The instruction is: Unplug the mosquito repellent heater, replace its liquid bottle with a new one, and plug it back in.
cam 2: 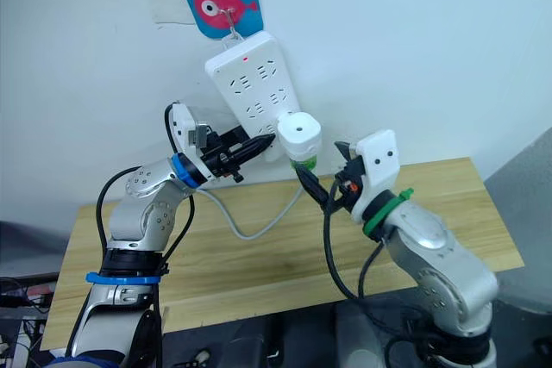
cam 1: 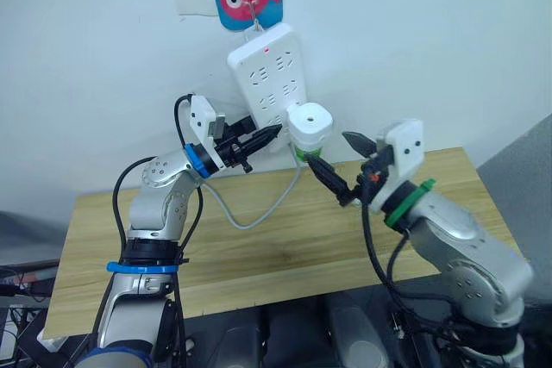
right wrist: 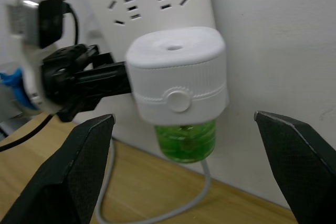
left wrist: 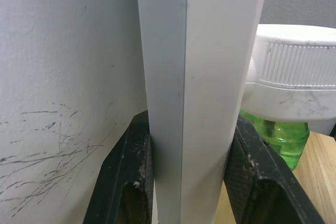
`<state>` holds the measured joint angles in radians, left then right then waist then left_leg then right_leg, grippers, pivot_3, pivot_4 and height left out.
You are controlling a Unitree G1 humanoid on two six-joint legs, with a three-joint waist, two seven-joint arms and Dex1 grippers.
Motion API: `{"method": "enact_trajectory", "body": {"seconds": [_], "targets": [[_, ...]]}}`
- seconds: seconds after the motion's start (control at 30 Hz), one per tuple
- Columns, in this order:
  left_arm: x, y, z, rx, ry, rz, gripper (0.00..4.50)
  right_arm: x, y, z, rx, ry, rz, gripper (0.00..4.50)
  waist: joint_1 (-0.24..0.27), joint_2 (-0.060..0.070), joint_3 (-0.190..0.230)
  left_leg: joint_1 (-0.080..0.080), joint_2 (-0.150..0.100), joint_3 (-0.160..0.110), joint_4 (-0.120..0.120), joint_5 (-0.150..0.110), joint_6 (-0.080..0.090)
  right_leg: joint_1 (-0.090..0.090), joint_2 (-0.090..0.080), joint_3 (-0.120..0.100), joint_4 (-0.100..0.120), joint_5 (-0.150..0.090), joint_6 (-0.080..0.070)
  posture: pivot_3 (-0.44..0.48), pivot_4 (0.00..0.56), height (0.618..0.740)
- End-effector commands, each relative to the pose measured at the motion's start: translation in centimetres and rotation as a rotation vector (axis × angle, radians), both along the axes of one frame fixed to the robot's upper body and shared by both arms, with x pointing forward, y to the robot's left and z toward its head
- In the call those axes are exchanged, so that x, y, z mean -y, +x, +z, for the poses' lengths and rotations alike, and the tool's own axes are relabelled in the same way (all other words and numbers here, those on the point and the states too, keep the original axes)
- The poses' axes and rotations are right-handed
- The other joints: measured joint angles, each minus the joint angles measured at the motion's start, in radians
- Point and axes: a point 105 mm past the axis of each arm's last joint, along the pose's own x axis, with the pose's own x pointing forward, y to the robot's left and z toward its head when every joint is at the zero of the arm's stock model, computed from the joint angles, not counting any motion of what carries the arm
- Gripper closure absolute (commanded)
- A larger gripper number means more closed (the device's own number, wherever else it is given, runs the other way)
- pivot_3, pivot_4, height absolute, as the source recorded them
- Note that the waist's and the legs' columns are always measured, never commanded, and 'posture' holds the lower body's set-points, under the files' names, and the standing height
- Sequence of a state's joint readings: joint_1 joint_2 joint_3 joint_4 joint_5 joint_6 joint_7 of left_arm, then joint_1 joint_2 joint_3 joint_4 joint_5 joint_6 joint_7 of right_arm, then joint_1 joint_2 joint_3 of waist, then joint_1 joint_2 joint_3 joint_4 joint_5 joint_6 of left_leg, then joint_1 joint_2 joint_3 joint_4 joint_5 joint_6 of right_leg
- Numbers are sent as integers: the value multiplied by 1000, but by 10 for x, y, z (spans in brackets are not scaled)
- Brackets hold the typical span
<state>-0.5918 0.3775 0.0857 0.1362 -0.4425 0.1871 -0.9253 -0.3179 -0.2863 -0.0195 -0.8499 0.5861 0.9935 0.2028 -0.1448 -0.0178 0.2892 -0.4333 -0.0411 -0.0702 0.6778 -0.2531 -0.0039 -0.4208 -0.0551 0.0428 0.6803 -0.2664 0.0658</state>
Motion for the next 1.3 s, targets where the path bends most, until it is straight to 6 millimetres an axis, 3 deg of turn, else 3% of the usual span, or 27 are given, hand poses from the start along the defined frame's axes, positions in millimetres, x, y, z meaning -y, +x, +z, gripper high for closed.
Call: {"method": "enact_trajectory", "body": {"seconds": [0.03, 0.07, 0.27, 0.4, 0.43, 0.53, 0.67, 0.87, 1.3], "targets": [[0, -2, 5, 45, 29, -18, 3156, 2, -20, 4, 18, -17, 79, 39, 0, 0, 0, 0, 0, 0, 0, 0, 0, 0, 0, 0, 0, 0, 0, -256, 282, 740], [-1, -1, 4, 49, 35, -8, 3156, 3, -21, 3, 14, -30, 96, 39, 1, 0, 0, 0, 0, 0, 0, 0, 0, 0, 0, 0, 0, 0, 0, -254, 283, 740], [-29, 0, -7, 20, 80, 66, 1329, 9, -17, 0, 16, -80, 161, 0, 0, 0, 0, 0, 0, 1, 0, 0, 0, 0, 0, 0, 0, 0, 0, -211, 277, 740], [-55, -19, -12, 27, 142, 124, 158, 8, -12, -5, 24, -96, 205, 0, 0, 0, 0, 0, 1, 1, -1, 0, 0, -1, 1, 1, 0, 0, 0, -141, 269, 740], [-59, -25, -11, 25, 144, 135, 10, 7, -11, -6, 28, -98, 213, 182, 3, 0, 0, 0, 1, 1, -1, 0, 0, -1, 1, 0, 0, 0, 0, -141, 269, 740], [-58, -54, -10, 13, 149, 107, 0, 3, -8, -6, 49, -102, 252, 932, 18, 0, 0, 0, 1, 1, -1, 0, 0, -1, 0, 1, 0, 0, 0, -97, 265, 740], [-44, -84, -5, 16, 137, 66, 0, -7, -7, -9, 80, -115, 315, 2447, 55, -1, 0, 0, 1, 0, -1, 0, 0, 0, -1, 0, -1, 0, 0, -41, 261, 740], [-29, -109, -1, 21, 82, 41, 0, -19, 6, -12, 127, -124, 294, 4486, 89, -1, -1, 1, 0, -1, 0, 1, -2, 0, -1, -1, 0, 0, -1, -11, 252, 740], [-19, -112, 0, 8, 77, 8, 0, -22, 13, -5, 152, -106, 234, 4486, 97, -1, -1, 1, 0, -1, 0, 2, -3, 0, 0, -2, 0, 0, -1, -19, 265, 740]]}}
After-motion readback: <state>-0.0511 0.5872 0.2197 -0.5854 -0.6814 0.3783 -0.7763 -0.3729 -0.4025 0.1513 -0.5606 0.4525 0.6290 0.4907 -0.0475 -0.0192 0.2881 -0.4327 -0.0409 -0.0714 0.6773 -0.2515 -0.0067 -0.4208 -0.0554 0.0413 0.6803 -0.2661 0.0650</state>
